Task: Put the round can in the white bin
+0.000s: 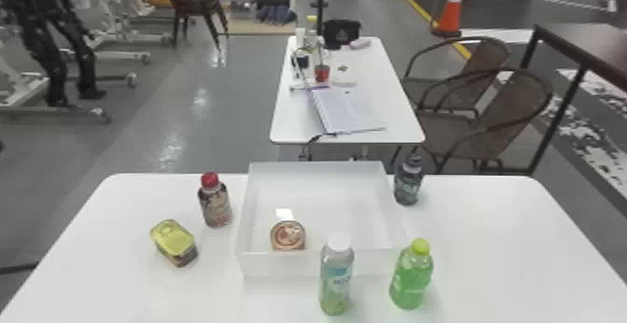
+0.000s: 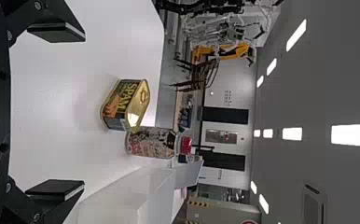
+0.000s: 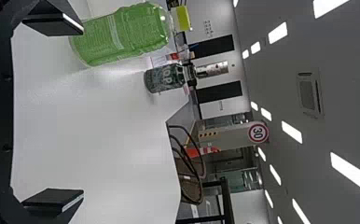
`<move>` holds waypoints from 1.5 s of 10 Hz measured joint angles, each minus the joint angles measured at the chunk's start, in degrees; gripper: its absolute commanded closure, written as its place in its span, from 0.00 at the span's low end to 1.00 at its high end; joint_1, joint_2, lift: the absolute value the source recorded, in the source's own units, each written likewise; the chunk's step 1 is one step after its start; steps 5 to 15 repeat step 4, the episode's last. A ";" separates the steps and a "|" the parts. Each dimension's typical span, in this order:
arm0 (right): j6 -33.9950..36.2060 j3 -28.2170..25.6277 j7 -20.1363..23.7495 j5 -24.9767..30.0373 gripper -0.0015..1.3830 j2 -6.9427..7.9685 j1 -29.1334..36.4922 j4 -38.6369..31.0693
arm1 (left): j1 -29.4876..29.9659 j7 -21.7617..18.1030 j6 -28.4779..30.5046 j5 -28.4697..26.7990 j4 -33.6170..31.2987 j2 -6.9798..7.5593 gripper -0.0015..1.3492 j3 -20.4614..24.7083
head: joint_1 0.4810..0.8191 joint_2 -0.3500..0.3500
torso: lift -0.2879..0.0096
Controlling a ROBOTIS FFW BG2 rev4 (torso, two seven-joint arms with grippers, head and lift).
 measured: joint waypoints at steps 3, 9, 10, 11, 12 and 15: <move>0.00 0.08 0.00 0.00 0.05 0.00 -0.01 0.09 | -0.25 -0.03 -0.25 0.29 0.33 0.06 0.14 -0.18 | 0.20 0.50 | 0.63; 0.00 0.09 0.00 0.00 0.05 0.00 -0.08 0.11 | -0.40 -0.06 -0.30 0.43 0.46 0.14 0.14 -0.34 | 0.20 0.50 | 0.63; 0.00 0.09 0.00 0.00 0.05 0.00 -0.08 0.11 | -0.40 -0.06 -0.30 0.43 0.46 0.14 0.14 -0.34 | 0.20 0.50 | 0.63; 0.00 0.09 0.00 0.00 0.05 0.00 -0.08 0.11 | -0.40 -0.06 -0.30 0.43 0.46 0.14 0.14 -0.34 | 0.20 0.50 | 0.63; 0.00 0.09 0.00 0.00 0.05 0.00 -0.08 0.11 | -0.40 -0.06 -0.30 0.43 0.46 0.14 0.14 -0.34 | 0.20 0.50 | 0.63; 0.00 0.09 0.00 0.00 0.05 0.00 -0.08 0.11 | -0.40 -0.06 -0.30 0.43 0.46 0.14 0.14 -0.34 | 0.20 0.50 | 0.63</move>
